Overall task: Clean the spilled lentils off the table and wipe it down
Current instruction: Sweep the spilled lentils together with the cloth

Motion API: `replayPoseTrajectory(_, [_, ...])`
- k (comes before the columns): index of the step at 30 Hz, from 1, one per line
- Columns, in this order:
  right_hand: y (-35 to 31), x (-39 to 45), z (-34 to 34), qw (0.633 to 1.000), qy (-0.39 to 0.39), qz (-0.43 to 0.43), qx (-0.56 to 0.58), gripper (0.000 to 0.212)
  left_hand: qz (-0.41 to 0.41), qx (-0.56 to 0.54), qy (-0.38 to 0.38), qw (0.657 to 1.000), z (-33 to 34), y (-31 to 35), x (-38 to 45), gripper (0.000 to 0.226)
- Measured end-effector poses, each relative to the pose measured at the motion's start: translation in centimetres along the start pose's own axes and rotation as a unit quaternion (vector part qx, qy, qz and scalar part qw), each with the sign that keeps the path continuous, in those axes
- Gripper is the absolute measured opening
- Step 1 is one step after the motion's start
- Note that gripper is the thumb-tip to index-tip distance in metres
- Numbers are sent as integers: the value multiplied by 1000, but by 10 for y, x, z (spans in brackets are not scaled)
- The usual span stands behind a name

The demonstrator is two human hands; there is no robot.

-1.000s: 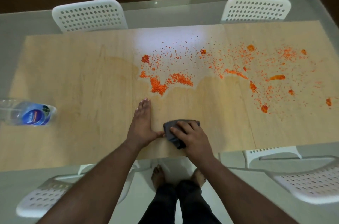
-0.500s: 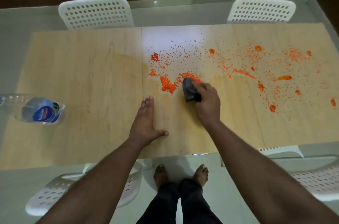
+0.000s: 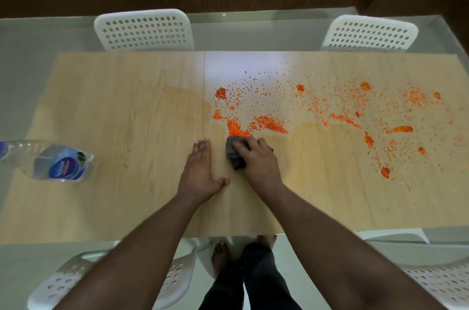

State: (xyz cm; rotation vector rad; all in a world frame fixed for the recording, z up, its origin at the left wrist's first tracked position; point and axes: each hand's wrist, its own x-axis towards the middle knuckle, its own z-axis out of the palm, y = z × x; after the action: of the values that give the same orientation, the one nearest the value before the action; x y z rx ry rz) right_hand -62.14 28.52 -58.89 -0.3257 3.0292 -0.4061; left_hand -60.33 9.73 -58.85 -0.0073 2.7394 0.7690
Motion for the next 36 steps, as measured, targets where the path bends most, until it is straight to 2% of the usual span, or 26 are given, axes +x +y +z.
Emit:
replayPoseTrajectory(5, [30,47,-10,991,10,111,67,48,-19,10,-14,1000,1,5,10,142])
replayPoseTrajectory(8, [47,47,-21,972,50,177,148,59,-34,5,-13,999,-6,13,19,139])
replayPoseTrajectory(10, [50,38,-27,962,82,192,178,63,-50,-9,-2,999,-9,18,25,138])
replayPoseTrajectory(14, [34,21,-29,979,38,82,182,63,-78,-10,21,997,-19,28,41,144])
replayPoseTrajectory(18, [4,20,-9,992,-57,-91,66,62,-80,-31,11,996,-23,19,52,143])
replayPoseTrajectory(20, [-4,24,0,986,-86,-138,23,60,-67,-25,4,997,-23,8,53,137])
replayPoseTrajectory(22, [-7,33,3,987,-78,-141,13,59,-65,-22,-1,998,-23,1,53,142])
replayPoseTrajectory(24, [-8,48,0,991,-72,-114,13,60,-63,-22,-7,998,-25,-2,54,152])
replayPoseTrajectory(26, [-4,68,-6,996,-66,-50,23,58,-53,-18,-13,998,-27,-2,60,158])
replayPoseTrajectory(30, [10,99,-16,995,-38,78,39,54,-51,-15,-13,998,-35,-1,77,156])
replayPoseTrajectory(33, [21,100,-18,984,-7,158,80,60,-46,-11,-16,999,-43,-2,91,155])
replayPoseTrajectory(36, [18,90,-19,973,32,197,112,64,-55,-10,-16,998,-52,-5,101,153])
